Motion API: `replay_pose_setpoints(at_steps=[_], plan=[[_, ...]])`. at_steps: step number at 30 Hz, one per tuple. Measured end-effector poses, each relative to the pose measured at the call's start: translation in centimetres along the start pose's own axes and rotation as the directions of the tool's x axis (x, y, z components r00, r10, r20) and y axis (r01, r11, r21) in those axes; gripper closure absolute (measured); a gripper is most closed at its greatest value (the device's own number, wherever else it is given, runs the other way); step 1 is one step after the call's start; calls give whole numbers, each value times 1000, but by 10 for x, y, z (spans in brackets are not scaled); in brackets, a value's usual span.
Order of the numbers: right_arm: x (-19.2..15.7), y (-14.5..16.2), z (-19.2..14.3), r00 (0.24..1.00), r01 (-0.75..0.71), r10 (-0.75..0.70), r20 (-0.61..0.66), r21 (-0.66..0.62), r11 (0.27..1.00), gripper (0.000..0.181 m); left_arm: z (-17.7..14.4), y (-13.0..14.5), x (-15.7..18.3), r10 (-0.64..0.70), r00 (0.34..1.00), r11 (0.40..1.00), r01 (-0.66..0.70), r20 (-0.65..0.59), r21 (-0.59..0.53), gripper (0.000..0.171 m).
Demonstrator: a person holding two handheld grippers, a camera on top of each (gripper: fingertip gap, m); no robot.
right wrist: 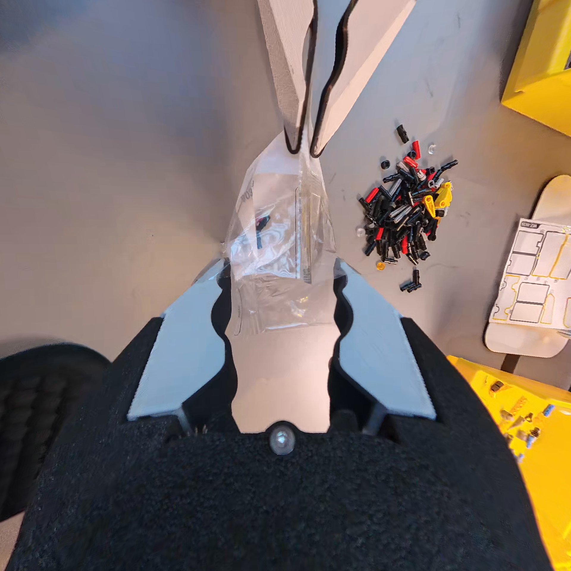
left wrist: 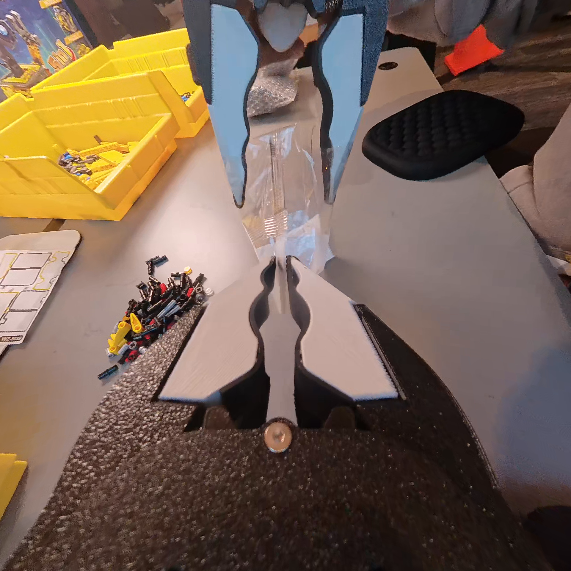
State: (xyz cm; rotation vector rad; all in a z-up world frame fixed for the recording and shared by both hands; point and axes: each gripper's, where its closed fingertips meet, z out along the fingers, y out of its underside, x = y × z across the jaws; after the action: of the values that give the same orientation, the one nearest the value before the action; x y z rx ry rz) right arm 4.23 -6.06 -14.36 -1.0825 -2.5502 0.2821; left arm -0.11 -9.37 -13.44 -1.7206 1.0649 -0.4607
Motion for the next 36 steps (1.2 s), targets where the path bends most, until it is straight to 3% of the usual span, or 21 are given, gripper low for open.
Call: replay_pose_setpoints(at_steps=[5,12,21,24,26,30,34,36], plan=[[-2,0,0,995,95,-93,29,-107,990,114,5,2,8,-3,1000,999,2,-29,-35,154],[1,-3,3,979,204,-203,27,-220,954,113,9,3,7,-36,999,999,35,-28,-37,157],[1,-7,-2,996,85,-81,47,-86,993,109,5,3,1,-68,998,998,68,2,-7,171],[0,-7,-9,998,29,-28,55,-9,1000,108,2,2,8,-106,993,994,108,-55,36,171],[-1,-5,-9,998,41,-41,38,5,999,105,-2,-2,15,-141,982,986,150,-128,70,161],[-10,-15,-9,991,126,-128,23,70,990,105,-14,-12,14,-255,939,949,289,-232,127,120],[-23,-28,-7,962,270,-273,12,124,955,109,-4,-5,23,-336,873,924,378,-355,56,87],[-36,-39,-7,931,359,-366,4,186,915,112,6,-3,33,-328,846,933,361,-421,-1,75]])
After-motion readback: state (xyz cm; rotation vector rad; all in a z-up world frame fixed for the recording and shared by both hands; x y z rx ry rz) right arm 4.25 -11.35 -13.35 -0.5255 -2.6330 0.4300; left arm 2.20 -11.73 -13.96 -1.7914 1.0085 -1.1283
